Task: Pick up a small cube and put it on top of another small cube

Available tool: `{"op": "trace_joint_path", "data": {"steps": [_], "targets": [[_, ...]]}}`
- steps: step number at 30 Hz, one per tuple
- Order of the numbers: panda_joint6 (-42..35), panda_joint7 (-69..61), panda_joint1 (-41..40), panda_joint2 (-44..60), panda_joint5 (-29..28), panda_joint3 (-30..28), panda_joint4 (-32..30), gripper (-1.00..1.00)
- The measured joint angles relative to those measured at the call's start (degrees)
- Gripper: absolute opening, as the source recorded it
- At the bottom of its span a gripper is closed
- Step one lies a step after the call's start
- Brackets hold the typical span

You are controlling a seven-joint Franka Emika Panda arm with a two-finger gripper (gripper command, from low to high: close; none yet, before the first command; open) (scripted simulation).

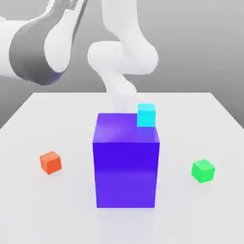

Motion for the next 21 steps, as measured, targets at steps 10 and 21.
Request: {"op": "trace_joint_path", "data": {"steps": [10,21], "targets": [[7.6,3.2,-5.3,20.7,6.1,-0.1,4.5,-1.0],[3.0,3.9,-3.7,14.0,4.6,-1.4,2.6,-1.0]]}}
